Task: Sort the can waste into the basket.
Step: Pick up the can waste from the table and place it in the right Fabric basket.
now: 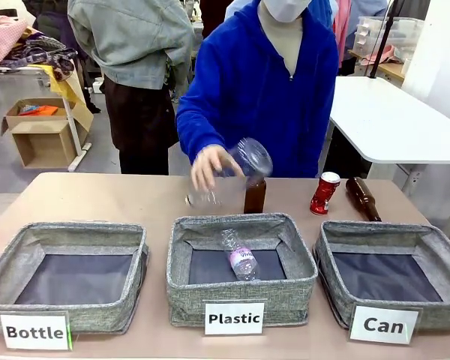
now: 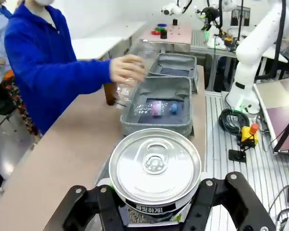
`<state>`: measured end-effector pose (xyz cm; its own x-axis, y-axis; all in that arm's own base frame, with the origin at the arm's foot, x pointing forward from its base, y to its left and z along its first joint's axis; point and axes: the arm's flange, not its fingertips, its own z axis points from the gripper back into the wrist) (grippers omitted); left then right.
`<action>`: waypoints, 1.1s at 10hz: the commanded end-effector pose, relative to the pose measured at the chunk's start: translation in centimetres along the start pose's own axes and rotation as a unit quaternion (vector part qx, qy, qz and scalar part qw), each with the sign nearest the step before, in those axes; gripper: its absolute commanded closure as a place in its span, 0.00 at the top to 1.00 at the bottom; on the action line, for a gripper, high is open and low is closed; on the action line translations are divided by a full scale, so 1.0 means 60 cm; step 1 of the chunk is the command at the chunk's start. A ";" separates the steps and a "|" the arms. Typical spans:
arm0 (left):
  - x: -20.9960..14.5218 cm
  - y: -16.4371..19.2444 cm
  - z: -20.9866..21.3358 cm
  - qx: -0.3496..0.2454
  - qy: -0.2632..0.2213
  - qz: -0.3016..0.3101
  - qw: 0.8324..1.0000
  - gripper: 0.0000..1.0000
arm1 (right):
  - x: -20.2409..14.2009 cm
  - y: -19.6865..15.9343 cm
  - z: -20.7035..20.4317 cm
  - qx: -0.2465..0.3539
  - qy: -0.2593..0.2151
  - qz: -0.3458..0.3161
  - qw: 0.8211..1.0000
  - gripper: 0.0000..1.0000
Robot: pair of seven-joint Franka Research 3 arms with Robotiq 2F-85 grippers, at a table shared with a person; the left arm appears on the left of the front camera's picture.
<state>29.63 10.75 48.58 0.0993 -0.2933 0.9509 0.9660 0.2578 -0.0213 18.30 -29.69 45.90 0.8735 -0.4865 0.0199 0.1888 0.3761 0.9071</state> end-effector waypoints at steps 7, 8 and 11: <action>0.096 0.057 -0.231 -0.034 0.085 0.012 0.996 0.38 | -0.005 -0.001 0.005 -0.004 -0.002 0.001 1.000 1.00; 0.121 0.063 -0.292 -0.027 0.114 0.007 0.993 0.38 | -0.005 -0.001 0.005 -0.004 -0.002 0.001 1.000 1.00; 0.258 0.063 -0.518 -0.062 0.163 -0.088 0.981 0.38 | -0.011 0.002 0.001 -0.021 0.008 0.004 1.000 1.00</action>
<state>38.93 -18.34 52.35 0.0168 -0.5686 0.8225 0.9957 0.0848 0.0382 18.04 -29.72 45.82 0.8734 -0.4867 0.0163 0.1957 0.3813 0.9035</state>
